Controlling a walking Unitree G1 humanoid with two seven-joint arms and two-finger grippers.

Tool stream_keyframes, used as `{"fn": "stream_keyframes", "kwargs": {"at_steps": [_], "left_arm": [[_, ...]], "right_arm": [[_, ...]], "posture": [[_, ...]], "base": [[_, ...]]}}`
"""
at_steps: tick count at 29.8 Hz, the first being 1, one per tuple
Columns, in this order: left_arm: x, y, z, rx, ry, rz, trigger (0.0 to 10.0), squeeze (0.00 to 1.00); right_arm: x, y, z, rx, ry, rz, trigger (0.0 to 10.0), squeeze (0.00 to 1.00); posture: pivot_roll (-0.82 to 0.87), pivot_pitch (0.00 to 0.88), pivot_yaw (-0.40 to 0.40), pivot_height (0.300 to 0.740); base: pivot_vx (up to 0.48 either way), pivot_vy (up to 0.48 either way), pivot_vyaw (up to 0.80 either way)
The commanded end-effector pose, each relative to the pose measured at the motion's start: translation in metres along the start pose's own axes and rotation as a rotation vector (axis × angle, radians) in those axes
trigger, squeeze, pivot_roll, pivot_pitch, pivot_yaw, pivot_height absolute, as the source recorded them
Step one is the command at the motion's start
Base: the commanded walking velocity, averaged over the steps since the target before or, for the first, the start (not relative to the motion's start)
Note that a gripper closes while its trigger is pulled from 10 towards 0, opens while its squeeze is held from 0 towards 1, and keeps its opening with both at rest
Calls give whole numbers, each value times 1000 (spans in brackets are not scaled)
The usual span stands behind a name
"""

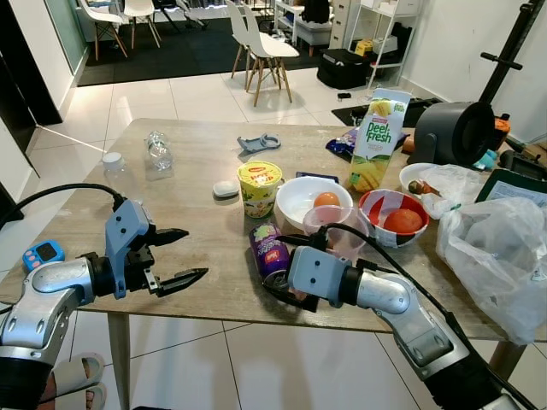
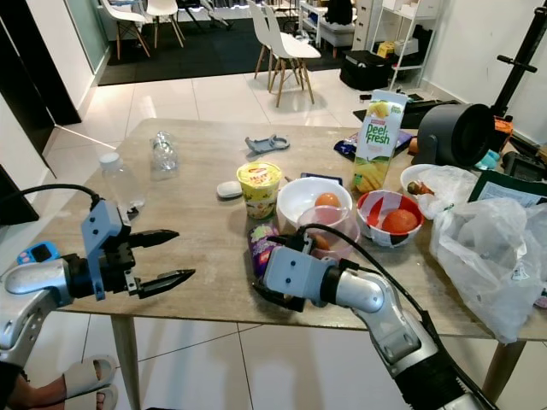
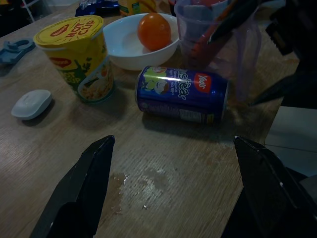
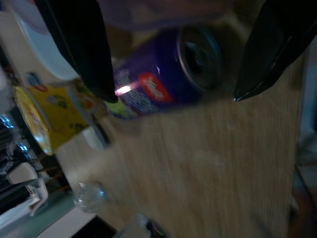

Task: Restocking fridge

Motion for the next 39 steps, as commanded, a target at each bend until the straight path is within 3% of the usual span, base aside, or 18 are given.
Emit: {"fn": "stream_keyframes", "kwargs": {"at_steps": [1,4,8,22,39], "left_arm": [[2,-1,-1,-21,4,-13,10000,0],[2,-1,0,-17,6,-13,10000,0],[3,0,0,-16,7,-16,10000,0],[3,2,2,-12,9,-26,10000,0],[4,3,2,-8,9,-28,10000,0]], "right_arm": [[0,2,-4,-19,-68,-4,10000,0],[-2,3,-9,-64,-220,23,10000,0],[-3,4,-8,-69,-270,23,10000,0],[-19,16,5,-20,-239,11,10000,0],[-12,17,-11,-153,-343,-52,10000,0]], "posture": [[81,16,-10,740],[81,16,-10,740],[76,15,-13,740],[76,18,-12,740],[72,21,-18,740]], "base": [[0,0,0],[0,0,0],[0,0,0],[0,0,0],[0,0,0]]}}
Point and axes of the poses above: a point about 5 cm out from each wrist's last joint towards the gripper, its own y axis pointing out of the wrist towards the gripper, its own z axis along the axis of the wrist's last joint, x = y × z, the point moved 5 cm from there along y, pointing out of the wrist towards the gripper, and after that the axes turned 3 degrees about y, right-handed, at the moved point
